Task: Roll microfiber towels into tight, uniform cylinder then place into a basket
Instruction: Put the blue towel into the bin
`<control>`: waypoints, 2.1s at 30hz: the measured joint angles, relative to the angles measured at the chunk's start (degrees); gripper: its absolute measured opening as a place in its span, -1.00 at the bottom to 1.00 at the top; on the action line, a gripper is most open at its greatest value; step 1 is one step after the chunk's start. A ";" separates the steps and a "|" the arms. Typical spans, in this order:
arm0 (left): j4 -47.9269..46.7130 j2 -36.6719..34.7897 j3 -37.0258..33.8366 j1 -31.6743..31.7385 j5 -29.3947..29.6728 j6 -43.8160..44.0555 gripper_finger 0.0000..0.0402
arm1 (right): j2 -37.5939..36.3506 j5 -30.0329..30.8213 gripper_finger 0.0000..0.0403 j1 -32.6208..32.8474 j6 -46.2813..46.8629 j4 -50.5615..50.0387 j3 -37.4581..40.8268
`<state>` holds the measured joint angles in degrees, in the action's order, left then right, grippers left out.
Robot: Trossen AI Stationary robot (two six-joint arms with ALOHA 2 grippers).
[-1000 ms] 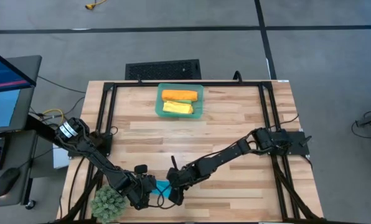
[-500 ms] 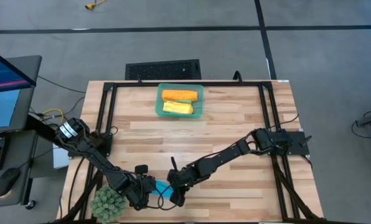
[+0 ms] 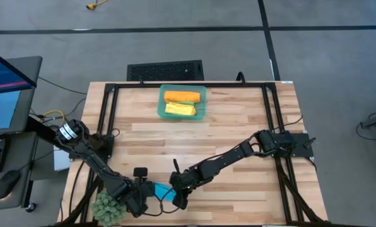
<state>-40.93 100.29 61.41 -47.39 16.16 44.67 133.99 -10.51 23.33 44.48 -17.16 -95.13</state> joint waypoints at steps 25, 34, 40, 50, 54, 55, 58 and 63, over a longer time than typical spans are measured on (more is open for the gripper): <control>-12.21 -20.21 0.27 -3.94 10.68 8.90 -0.22 | -0.07 4.78 -0.90 0.76 -3.47 -0.07 0.00; 22.70 -33.01 -21.97 1.07 10.33 10.61 -0.22 | -0.07 5.28 -0.88 1.04 -4.51 -0.03 0.00; 30.76 -33.00 -27.94 2.75 4.82 11.42 -0.21 | -0.07 5.17 -0.87 0.85 -4.53 -0.01 0.00; 26.51 -32.62 -28.14 4.09 2.91 16.75 0.12 | -0.07 5.32 -0.88 0.81 -4.47 0.09 0.00; 26.74 -29.30 -28.11 4.61 0.15 18.46 0.26 | -0.07 5.41 -0.87 0.81 -4.47 0.11 0.00; 26.95 -27.96 -28.11 4.62 -0.59 18.76 0.28 | -0.07 5.43 -0.87 0.81 -4.47 0.11 0.00; 28.64 -23.14 -28.11 5.48 -4.63 18.07 0.29 | -0.07 5.45 -0.89 0.81 -4.47 0.12 0.00; 32.77 -17.73 -28.09 6.97 -8.91 17.26 0.30 | -0.07 5.45 -0.87 0.81 -4.45 0.10 0.00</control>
<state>-8.16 82.56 33.32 -40.42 7.25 61.93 133.93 -5.06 24.14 40.03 -17.06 -95.13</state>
